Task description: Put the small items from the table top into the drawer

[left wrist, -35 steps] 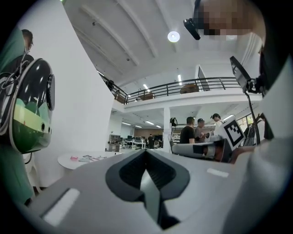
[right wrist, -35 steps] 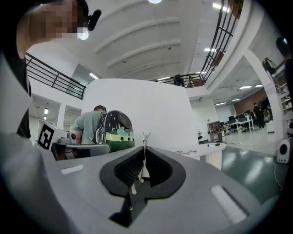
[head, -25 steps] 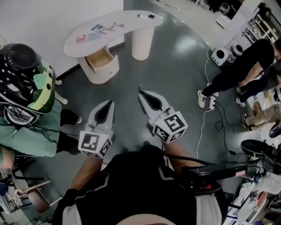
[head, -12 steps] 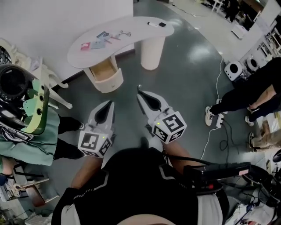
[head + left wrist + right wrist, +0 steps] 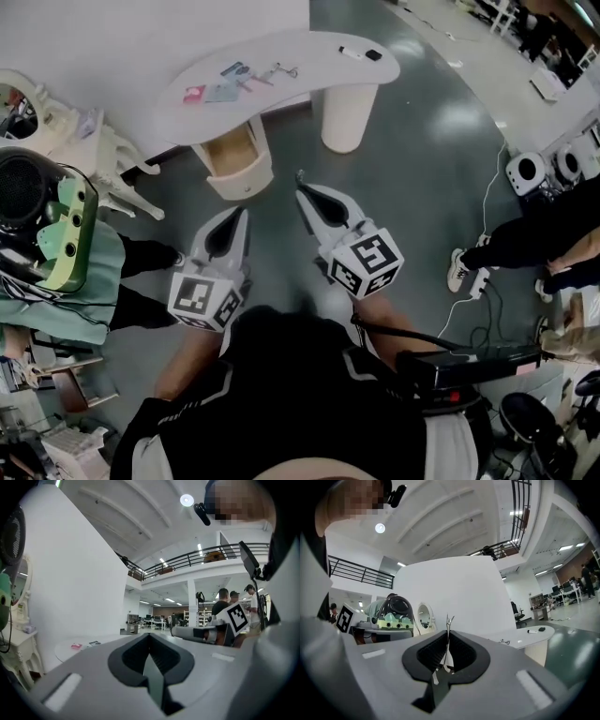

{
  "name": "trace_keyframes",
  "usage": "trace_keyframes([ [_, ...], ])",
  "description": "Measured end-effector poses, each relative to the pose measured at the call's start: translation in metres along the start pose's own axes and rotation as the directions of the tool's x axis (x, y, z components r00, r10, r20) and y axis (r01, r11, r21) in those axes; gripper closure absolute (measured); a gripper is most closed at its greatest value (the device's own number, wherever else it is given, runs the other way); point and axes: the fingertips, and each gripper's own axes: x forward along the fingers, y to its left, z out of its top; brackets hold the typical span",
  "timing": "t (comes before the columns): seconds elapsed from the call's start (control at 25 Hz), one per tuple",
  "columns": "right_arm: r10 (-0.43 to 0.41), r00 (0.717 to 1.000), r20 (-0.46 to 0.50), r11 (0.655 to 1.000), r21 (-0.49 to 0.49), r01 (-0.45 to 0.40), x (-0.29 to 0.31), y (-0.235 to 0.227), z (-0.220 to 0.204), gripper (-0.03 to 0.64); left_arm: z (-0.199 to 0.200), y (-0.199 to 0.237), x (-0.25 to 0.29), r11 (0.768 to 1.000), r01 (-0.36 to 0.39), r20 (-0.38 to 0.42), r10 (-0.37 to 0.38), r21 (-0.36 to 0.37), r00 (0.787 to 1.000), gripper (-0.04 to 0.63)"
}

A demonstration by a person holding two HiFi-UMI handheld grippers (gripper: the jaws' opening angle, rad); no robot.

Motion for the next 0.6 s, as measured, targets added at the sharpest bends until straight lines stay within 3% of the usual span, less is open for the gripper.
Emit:
trace_keyframes([
  [0.16,0.022,1.000,-0.007,1.000,0.008,-0.022,0.029,-0.022,-0.005,0.600,-0.005,0.014,0.020,1.000,-0.014,-0.013,0.014,-0.003,1.000,0.595],
  [0.4,0.035,0.998,-0.045,0.999,0.035,-0.033,0.087,-0.048,-0.014,0.600,-0.017,0.068,0.056,0.998,-0.046,-0.040,0.045,-0.034,0.998,0.595],
  [0.6,0.071,0.996,-0.052,0.997,0.011,-0.070,0.133,-0.062,-0.004,0.600,-0.008,0.106,0.088,0.998,-0.059,-0.012,0.059,-0.006,0.998,0.595],
])
